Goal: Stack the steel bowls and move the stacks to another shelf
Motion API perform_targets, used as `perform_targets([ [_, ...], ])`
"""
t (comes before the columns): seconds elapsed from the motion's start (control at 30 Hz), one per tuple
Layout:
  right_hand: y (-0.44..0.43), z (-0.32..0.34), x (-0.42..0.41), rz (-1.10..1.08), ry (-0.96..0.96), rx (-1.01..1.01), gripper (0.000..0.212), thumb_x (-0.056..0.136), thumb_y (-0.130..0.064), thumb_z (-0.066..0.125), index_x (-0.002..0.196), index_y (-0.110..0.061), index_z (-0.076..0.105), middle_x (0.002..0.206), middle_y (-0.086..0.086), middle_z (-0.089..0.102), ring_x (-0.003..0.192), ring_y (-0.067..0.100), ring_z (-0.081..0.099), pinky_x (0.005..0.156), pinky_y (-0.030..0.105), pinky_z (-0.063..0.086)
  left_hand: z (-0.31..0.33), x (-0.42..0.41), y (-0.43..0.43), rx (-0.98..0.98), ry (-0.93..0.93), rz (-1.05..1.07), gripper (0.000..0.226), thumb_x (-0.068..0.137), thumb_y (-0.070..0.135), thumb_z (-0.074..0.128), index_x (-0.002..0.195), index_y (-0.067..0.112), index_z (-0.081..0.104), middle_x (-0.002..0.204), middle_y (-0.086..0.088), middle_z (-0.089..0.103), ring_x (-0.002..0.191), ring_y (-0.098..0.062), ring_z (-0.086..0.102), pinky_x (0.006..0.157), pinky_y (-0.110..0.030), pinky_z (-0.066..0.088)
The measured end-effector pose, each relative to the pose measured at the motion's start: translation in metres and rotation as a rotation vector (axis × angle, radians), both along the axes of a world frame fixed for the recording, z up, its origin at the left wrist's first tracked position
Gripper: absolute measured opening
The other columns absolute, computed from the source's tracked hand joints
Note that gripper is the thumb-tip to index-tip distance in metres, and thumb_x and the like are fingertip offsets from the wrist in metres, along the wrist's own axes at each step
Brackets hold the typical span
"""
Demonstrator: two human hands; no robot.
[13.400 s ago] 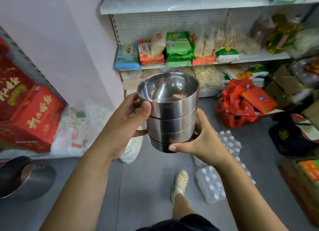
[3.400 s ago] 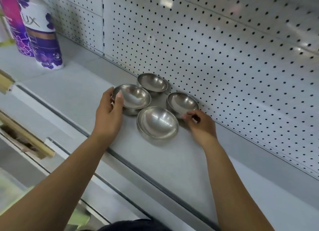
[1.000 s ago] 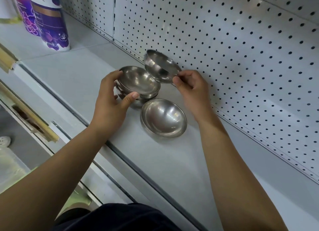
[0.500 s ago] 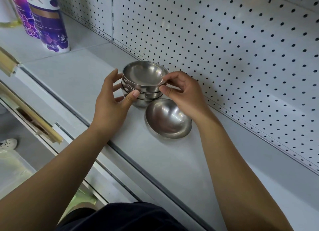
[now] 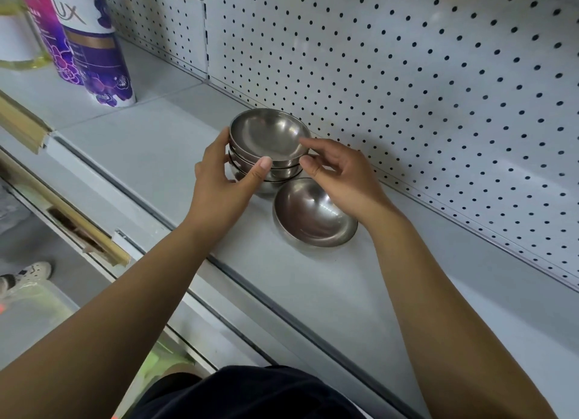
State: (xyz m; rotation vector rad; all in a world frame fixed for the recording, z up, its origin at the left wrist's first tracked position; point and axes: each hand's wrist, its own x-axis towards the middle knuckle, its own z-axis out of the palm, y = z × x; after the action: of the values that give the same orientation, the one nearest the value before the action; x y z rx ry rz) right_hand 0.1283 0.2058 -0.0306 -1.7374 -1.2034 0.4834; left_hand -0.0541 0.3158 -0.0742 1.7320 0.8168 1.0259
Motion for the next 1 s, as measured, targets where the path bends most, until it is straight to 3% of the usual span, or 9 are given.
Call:
perform_targets([
  [0.1, -0.008, 0.007, -0.005, -0.02, 0.013, -0.034, 0.046, 0.098, -0.039, 0.068, 0.143, -0.043, 0.057, 0.14, -0.019, 0.063, 0.127, -0.005, 0.057, 0.1, 0.03, 0.053, 0.004, 0.001, 0.009, -0.004, 0.053, -0.001, 0.087, 0.082, 0.061, 0.073, 0.154, 0.034, 0.033, 0.151, 0.016, 0.04, 0.134, -0.009, 0.043, 0.111, -0.034, 0.04],
  [0.2, -0.027, 0.01, -0.007, -0.037, 0.052, -0.052, 0.058, 0.095, -0.044, 0.071, 0.149, -0.041, 0.05, 0.147, -0.022, 0.056, 0.128, -0.007, 0.056, 0.106, 0.027, 0.049, 0.003, -0.002, 0.016, -0.023, 0.044, -0.059, 0.102, 0.07, 0.073, 0.075, 0.154, 0.036, 0.03, 0.154, 0.018, 0.04, 0.14, -0.007, 0.041, 0.115, -0.042, 0.041],
  [0.33, -0.065, 0.001, -0.011, 0.0, 0.043, -0.22, 0.1, 0.062, -0.072, 0.082, 0.15, -0.058, 0.036, 0.152, -0.031, 0.044, 0.137, -0.006, 0.046, 0.111, 0.031, 0.043, -0.001, -0.003, 0.013, -0.038, -0.052, -0.127, 0.088, 0.075, 0.048, 0.087, 0.147, 0.039, 0.038, 0.134, 0.034, 0.051, 0.124, -0.001, 0.057, 0.1, -0.024, 0.052],
  [0.43, -0.078, -0.004, -0.018, 0.041, 0.044, -0.301, 0.128, 0.048, -0.061, 0.092, 0.155, -0.059, 0.021, 0.158, -0.032, 0.032, 0.142, -0.004, 0.035, 0.108, 0.02, 0.034, 0.003, -0.002, 0.01, -0.039, -0.099, -0.124, 0.089, 0.072, 0.047, 0.086, 0.147, 0.037, 0.039, 0.134, 0.033, 0.049, 0.123, 0.001, 0.056, 0.091, -0.014, 0.052],
  [0.53, -0.078, -0.005, -0.022, 0.043, 0.053, -0.28, 0.132, 0.046, -0.053, 0.095, 0.155, -0.06, 0.021, 0.157, -0.033, 0.031, 0.143, -0.006, 0.03, 0.102, 0.012, 0.031, 0.003, -0.002, 0.01, -0.027, -0.106, -0.123, 0.091, 0.071, 0.047, 0.086, 0.148, 0.035, 0.038, 0.141, 0.023, 0.048, 0.126, -0.003, 0.055, 0.089, -0.011, 0.051],
  [0.7, -0.075, -0.009, -0.02, 0.004, 0.09, -0.249, 0.122, 0.052, -0.061, 0.095, 0.153, -0.059, 0.026, 0.152, -0.032, 0.038, 0.143, 0.0, 0.039, 0.112, 0.027, 0.038, 0.003, -0.002, 0.011, -0.046, -0.121, -0.136, 0.092, 0.07, 0.046, 0.087, 0.148, 0.033, 0.039, 0.145, 0.02, 0.047, 0.126, -0.004, 0.054, 0.089, -0.011, 0.052],
  [0.9, -0.08, -0.014, -0.019, 0.068, 0.116, -0.22, 0.142, 0.044, -0.044, 0.103, 0.157, -0.057, 0.018, 0.155, -0.032, 0.036, 0.143, -0.008, 0.037, 0.106, 0.017, 0.04, 0.004, -0.002, 0.009, -0.047, -0.115, -0.157, 0.091, 0.069, 0.048, 0.087, 0.147, 0.035, 0.04, 0.144, 0.021, 0.047, 0.123, 0.003, 0.054, 0.088, -0.012, 0.052],
  [1.0, -0.083, -0.013, -0.019, 0.102, 0.101, -0.255, 0.148, 0.043, -0.047, 0.103, 0.157, -0.06, 0.008, 0.159, -0.033, 0.027, 0.147, -0.008, 0.031, 0.11, 0.02, 0.038, 0.004, -0.002, 0.007, -0.053, -0.113, -0.16, 0.092, 0.068, 0.048, 0.086, 0.147, 0.034, 0.04, 0.144, 0.02, 0.047, 0.122, 0.007, 0.053, 0.086, -0.009, 0.051],
])
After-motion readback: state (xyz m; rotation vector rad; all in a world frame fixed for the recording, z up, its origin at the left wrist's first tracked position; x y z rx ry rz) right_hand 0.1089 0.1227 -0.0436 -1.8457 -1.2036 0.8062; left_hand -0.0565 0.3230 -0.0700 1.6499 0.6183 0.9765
